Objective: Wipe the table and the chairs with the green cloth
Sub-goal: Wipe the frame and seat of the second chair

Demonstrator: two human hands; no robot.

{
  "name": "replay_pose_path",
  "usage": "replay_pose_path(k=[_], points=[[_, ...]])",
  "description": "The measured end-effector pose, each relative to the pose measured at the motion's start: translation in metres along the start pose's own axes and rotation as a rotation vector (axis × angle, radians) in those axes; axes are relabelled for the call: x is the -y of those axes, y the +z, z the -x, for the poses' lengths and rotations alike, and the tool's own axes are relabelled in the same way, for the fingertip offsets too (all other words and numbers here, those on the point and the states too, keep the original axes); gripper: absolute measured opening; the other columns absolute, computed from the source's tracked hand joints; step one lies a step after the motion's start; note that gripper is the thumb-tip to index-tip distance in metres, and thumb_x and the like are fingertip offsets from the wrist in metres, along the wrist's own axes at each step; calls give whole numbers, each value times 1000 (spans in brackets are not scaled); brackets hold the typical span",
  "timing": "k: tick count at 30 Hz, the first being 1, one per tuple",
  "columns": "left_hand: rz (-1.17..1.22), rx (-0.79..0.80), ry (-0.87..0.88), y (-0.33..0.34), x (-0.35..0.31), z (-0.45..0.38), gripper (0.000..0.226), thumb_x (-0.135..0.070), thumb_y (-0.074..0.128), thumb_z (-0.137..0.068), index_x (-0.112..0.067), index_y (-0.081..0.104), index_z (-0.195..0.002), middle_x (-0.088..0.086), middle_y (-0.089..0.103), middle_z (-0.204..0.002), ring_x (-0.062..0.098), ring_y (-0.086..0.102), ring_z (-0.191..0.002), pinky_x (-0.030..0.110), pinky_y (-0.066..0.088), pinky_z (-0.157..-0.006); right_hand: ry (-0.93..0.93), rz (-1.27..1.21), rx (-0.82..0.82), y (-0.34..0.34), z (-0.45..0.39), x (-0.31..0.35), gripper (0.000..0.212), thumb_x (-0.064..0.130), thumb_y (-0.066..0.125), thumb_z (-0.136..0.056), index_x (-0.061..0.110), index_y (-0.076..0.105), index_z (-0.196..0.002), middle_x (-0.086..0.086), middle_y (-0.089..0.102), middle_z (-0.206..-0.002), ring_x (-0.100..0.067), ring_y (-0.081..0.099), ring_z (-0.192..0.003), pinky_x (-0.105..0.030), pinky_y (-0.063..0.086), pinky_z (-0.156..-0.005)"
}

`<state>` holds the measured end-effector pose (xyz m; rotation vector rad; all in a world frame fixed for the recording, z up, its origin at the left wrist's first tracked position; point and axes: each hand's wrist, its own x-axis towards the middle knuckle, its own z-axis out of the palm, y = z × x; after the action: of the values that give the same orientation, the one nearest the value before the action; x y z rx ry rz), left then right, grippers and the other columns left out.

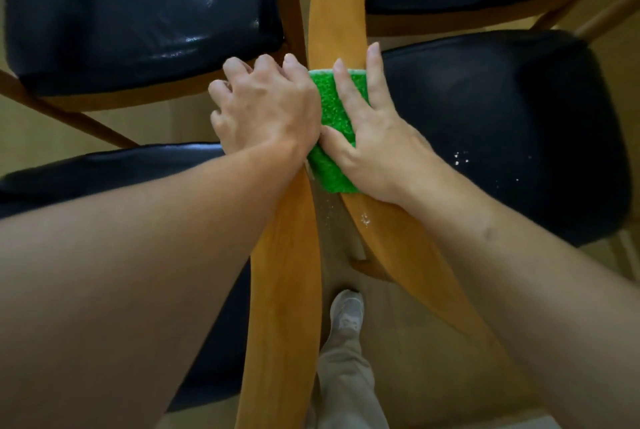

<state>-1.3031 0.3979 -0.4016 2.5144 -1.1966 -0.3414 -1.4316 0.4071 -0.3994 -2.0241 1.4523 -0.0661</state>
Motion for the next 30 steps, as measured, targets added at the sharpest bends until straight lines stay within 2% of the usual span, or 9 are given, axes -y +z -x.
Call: replay_pose_path(k=[3, 6, 11, 14, 17, 19, 23, 27, 30], points=[[100, 28, 136, -9, 5, 10, 45, -50, 27, -96, -25, 56, -120, -1, 51, -129, 21, 39, -125, 44, 33, -102, 98, 18, -22, 3, 2, 9, 65, 64, 23, -96, 47, -11, -149, 10, -36, -153, -37, 39, -132, -54, 45, -96], [189, 98, 353, -16, 22, 29, 51, -45, 25, -97, -22, 50, -135, -1, 45, -143, 17, 25, -142, 50, 11, -117, 130, 92, -75, 10, 8, 12, 62, 64, 20, -96, 49, -11, -148, 9, -34, -155, -39, 40, -128, -52, 44, -91], [177, 201, 495, -13, 31, 74, 55, -39, 16, -100, -16, 38, -145, 5, 30, -156, 14, 8, -147, 36, -3, -120, 93, 38, -87, 17, 47, -6, 61, 70, 21, -92, 56, -7, -145, 11, -21, -159, -35, 47, -124, -47, 47, -83], [129, 224, 548, -13, 33, 93, 56, -40, 14, -100, -18, 35, -147, 8, 21, -159, 15, 5, -148, 33, -4, -119, 136, -43, -47, 13, 80, -22, 62, 76, 28, -87, 68, -8, -137, 9, 0, -162, -32, 47, -129, -47, 47, -87], [108, 230, 553, -14, 35, 92, 58, -41, 13, -99, -18, 36, -147, 8, 21, -159, 15, 7, -148, 34, -2, -120, 185, -86, -24, 13, 112, -33, 68, 78, 29, -79, 72, -11, -134, 13, 40, -148, -22, 56, -116, -47, 50, -87], [86, 213, 540, -14, 32, 92, 59, -42, 12, -98, -18, 37, -146, 7, 22, -158, 15, 9, -147, 35, 0, -120, 238, -110, -46, 17, 121, -32, 67, 79, 26, -81, 69, -10, -136, 14, 48, -137, -19, 58, -107, -46, 50, -81], [47, 200, 537, -13, 28, 93, 60, -40, 11, -98, -16, 36, -146, 9, 23, -158, 15, 9, -147, 34, -1, -119, 297, 29, -155, 28, 99, -10, 73, 76, 14, -82, 51, -8, -147, 3, 36, -146, -28, 56, -108, -44, 50, -76], [38, 192, 542, -14, 27, 93, 59, -40, 12, -98, -16, 36, -146, 8, 23, -157, 15, 9, -147, 35, 0, -119, 198, 187, -303, 35, 71, 8, 66, 48, 24, -98, 29, -8, -152, -9, 40, -140, -27, 54, -107, -44, 49, -77], [4, 195, 552, -15, 26, 94, 61, -42, 13, -97, -16, 34, -147, 9, 22, -158, 15, 9, -147, 36, 0, -119, 160, 168, -311, 35, 85, 2, 68, 59, 16, -95, 31, -6, -153, -6, 46, -133, -26, 57, -100, -44, 50, -72]])
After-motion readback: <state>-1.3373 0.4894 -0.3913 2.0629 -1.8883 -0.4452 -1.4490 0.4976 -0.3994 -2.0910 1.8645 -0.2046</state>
